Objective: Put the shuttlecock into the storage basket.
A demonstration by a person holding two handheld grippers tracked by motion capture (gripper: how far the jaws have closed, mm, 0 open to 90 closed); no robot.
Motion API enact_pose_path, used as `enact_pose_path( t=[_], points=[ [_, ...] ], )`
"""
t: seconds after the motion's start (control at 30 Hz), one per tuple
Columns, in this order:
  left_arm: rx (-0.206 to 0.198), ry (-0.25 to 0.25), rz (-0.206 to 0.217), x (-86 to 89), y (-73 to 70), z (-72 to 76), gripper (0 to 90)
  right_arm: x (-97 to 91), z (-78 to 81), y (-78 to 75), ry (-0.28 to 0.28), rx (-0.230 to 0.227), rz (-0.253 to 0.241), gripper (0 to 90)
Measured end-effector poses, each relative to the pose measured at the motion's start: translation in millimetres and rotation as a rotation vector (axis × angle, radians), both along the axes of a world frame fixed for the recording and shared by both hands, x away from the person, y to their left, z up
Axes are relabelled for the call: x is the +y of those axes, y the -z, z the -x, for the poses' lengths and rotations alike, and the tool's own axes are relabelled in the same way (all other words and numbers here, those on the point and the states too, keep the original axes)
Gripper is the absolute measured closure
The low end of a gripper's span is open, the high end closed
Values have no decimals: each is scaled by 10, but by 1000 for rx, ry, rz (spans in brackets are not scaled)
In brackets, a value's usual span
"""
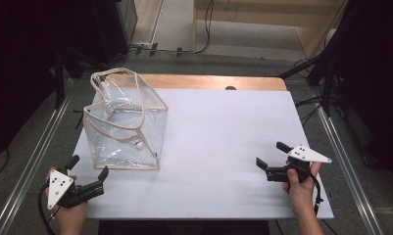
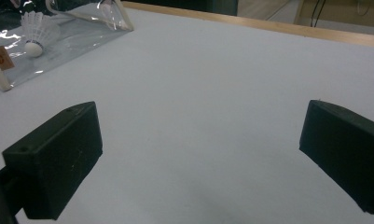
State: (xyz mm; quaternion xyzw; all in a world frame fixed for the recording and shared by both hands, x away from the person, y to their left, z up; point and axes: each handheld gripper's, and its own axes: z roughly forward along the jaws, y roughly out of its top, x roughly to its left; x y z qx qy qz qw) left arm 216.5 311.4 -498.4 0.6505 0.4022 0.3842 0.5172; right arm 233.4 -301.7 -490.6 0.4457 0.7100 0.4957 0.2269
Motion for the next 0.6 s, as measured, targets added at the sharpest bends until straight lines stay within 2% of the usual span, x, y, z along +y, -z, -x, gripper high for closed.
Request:
enact_pose_path(
  t=[0.43, 0.6],
  points=[
    [0, 0, 1, 1, 0, 1, 17, -225, 100, 60, 45, -2, -14, 0],
    [-1, 0, 4, 0, 0, -1, 17, -290, 128, 88, 63, -6, -6, 0]
  ],
)
